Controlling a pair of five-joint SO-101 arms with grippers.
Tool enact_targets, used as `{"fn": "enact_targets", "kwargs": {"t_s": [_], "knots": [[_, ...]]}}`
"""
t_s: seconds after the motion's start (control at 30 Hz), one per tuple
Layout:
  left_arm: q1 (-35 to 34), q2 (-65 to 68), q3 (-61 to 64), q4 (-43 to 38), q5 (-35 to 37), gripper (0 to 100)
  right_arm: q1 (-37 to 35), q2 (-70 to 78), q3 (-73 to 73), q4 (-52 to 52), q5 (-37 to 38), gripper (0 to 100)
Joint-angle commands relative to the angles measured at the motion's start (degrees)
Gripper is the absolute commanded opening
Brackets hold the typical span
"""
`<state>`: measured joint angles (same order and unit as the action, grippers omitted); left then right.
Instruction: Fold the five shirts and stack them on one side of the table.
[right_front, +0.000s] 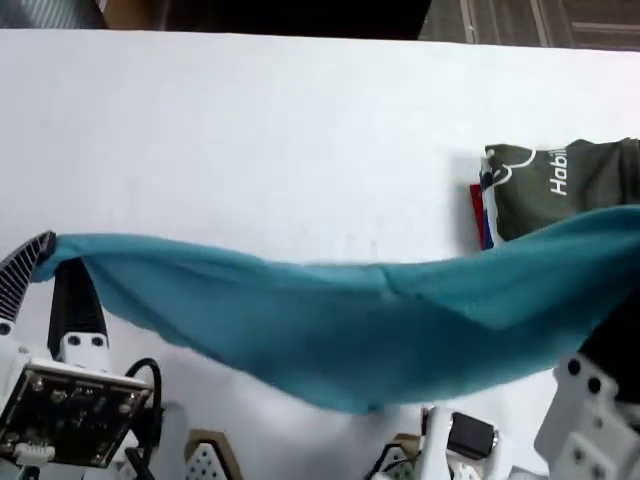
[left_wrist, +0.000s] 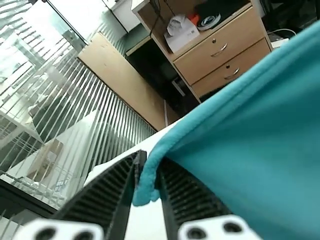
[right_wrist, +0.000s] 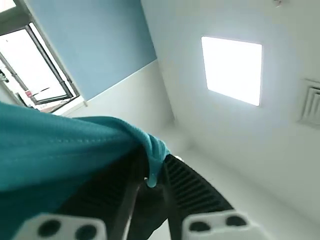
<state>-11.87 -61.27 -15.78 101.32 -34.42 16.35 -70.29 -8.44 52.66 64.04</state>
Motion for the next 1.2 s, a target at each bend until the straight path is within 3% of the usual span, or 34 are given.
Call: {"fn": "enact_targets", "kwargs": {"t_s": [0.0,0.13,0.37,0.5,0.63,0.83,1.17], "knots": [[0.26,0.26,3.82,-2.64,0.18,2,0.22,2.42,2.2,-0.4,0.44,2.1],[0.35,0.35,16.57,-13.36,0.18,2,0.22,9.8,7.65,-3.47,0.18,2.1],[0.35,0.44,42.77,-42.37,0.26,2,-1.8,26.59,16.97,-12.18,-0.09,2.1],[0.35,3.25,50.42,-56.53,0.26,2,-4.97,35.91,19.34,-17.54,-0.09,2.1],[0.09,15.21,51.21,-62.59,0.26,2,-6.73,45.49,19.16,-19.82,-0.09,2.1],[0.09,35.52,36.35,-60.13,-1.58,2,-7.25,53.85,19.34,-19.65,-0.09,2.1],[-0.97,59.16,10.15,-35.78,-5.36,2,-7.16,56.31,18.73,-13.58,-3.25,2.1]]}}
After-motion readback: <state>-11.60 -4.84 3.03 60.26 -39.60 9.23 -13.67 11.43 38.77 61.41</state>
